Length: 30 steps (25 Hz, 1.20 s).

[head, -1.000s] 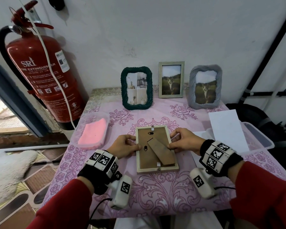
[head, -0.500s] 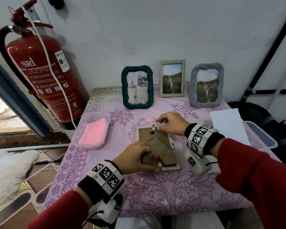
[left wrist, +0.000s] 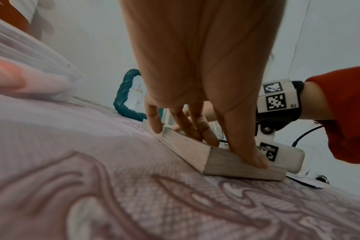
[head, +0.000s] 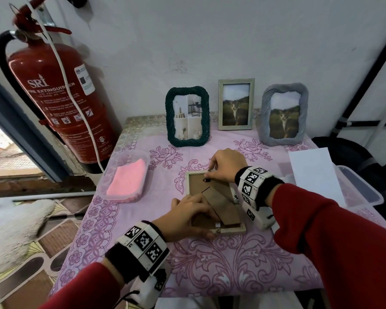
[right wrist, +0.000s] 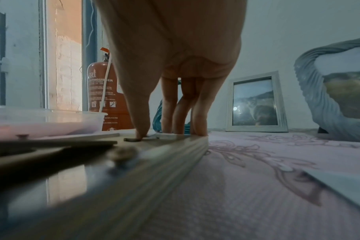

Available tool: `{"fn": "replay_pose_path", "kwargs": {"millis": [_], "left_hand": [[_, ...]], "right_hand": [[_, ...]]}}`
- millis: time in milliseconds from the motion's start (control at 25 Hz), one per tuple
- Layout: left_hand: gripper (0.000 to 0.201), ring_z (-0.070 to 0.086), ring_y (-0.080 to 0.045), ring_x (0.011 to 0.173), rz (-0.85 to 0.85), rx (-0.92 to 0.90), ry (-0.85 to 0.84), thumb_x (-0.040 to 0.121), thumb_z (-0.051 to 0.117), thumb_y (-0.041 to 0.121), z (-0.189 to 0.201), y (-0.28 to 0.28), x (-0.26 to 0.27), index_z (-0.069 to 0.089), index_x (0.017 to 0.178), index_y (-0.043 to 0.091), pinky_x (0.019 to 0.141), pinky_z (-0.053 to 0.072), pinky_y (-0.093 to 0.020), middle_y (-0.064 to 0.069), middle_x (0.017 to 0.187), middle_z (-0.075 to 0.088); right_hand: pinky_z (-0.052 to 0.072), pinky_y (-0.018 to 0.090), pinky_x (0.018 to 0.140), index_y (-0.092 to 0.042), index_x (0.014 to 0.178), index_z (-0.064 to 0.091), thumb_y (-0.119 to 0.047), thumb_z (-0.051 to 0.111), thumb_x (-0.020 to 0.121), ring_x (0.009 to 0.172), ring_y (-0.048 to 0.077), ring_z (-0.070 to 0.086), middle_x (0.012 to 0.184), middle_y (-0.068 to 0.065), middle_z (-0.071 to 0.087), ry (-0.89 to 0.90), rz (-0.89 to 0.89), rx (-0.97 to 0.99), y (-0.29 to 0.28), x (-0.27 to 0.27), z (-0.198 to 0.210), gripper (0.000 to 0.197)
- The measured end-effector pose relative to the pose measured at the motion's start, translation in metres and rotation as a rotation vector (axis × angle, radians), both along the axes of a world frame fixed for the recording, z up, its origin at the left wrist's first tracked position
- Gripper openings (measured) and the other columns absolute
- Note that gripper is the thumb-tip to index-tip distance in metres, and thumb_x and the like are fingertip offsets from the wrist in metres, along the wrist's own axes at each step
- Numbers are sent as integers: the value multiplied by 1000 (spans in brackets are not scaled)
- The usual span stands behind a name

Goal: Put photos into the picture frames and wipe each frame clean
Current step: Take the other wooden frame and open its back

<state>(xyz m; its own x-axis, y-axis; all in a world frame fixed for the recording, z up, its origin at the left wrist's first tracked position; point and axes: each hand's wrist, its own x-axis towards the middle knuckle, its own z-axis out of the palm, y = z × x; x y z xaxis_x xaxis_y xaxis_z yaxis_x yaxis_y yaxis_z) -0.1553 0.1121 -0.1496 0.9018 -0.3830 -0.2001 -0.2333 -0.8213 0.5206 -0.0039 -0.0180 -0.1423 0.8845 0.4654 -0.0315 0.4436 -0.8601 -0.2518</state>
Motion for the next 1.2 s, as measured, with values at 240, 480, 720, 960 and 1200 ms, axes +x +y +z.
{"fn": "replay_pose_path", "kwargs": {"millis": [240,480,720,960,1200], "left_hand": [[38,34,-11,117,-5,72,-43,78,66,48,-2,-2,0,58,114,36,100,22,-36,7,120,44],[33,34,-10,115,-9,69,-53,78,65,50,-4,-2,0,59,107,36,98,21,-36,9,117,44],[35,35,-7,112,-22,61,-82,77,64,53,-6,-1,0,57,109,39,94,21,-34,12,117,45],[34,36,-5,108,-23,54,-103,76,65,53,-6,0,1,57,104,36,92,22,-34,14,111,46],[32,36,-5,107,-10,50,-105,75,67,53,-7,0,1,58,97,32,90,21,-32,18,110,45]], "right_hand": [[53,31,81,-22,91,73,-31,72,74,91,21,65,91,0,72,39,13,64,-6,2,-1,20],[52,31,83,-20,92,73,-22,68,79,92,21,65,95,1,72,45,86,59,-9,3,0,14],[44,21,76,-18,95,75,-21,71,79,91,16,66,94,1,74,68,170,27,-12,10,7,16],[39,18,74,-19,95,75,-21,73,78,90,14,65,93,1,74,77,186,22,-12,15,7,18],[36,16,71,-20,94,75,-19,75,76,87,12,66,91,1,75,84,196,29,-13,19,6,18]]}}
